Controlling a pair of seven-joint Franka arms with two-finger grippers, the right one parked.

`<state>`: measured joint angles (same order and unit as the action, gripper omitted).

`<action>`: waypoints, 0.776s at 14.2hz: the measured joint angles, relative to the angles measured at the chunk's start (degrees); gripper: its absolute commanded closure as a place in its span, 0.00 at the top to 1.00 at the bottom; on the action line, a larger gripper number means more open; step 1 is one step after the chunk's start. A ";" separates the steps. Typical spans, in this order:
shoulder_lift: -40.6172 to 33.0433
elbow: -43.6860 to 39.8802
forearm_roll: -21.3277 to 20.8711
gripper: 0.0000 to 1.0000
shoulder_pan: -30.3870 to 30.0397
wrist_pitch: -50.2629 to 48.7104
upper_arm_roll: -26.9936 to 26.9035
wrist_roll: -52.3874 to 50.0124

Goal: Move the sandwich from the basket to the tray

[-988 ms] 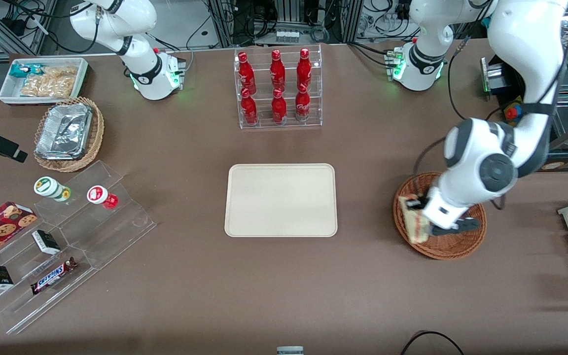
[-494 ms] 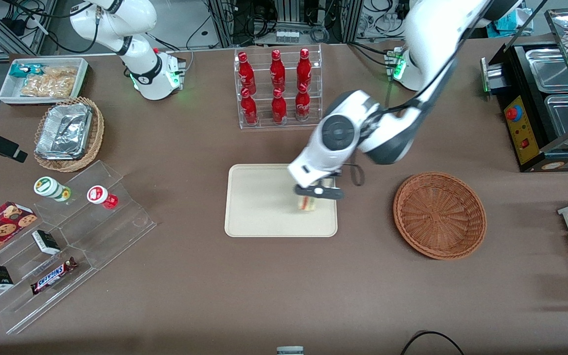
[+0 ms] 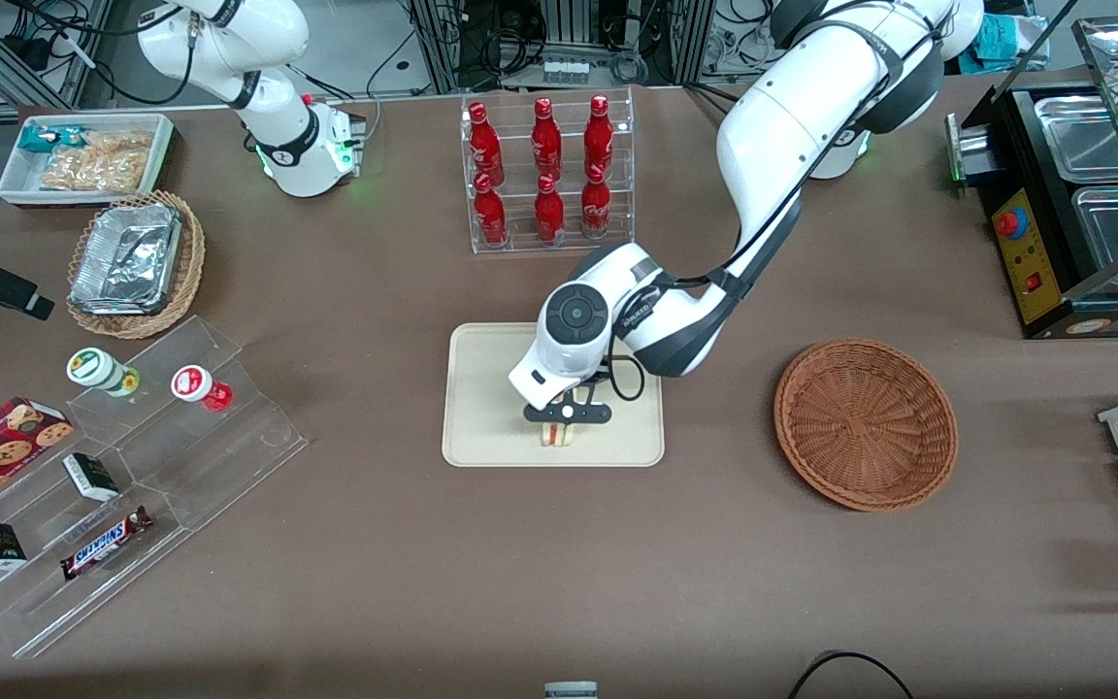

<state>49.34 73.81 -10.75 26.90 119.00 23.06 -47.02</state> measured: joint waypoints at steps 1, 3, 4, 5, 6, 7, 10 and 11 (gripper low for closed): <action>-0.08 -0.70 -0.34 1.00 -0.01 -0.04 -0.09 -0.09; -1.26 -2.80 -0.73 1.00 -0.10 -1.40 -0.82 -0.27; -2.78 -3.79 -0.81 1.00 -0.34 -3.63 -1.46 -0.29; -4.97 -4.38 -0.87 1.00 -0.96 -6.18 -2.15 -0.34; -7.68 -4.63 -0.95 1.00 -2.32 -9.06 -2.67 -0.34; -10.69 -4.54 -1.01 1.00 -4.60 -12.45 -2.86 0.17; -20.00 -1.71 -0.86 1.00 -13.72 -22.77 -2.90 12.35; -22.55 -0.71 -0.54 1.00 -16.86 -26.49 -2.92 17.92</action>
<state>26.78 73.10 -11.29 10.03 92.52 20.15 -29.11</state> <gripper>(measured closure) 0.000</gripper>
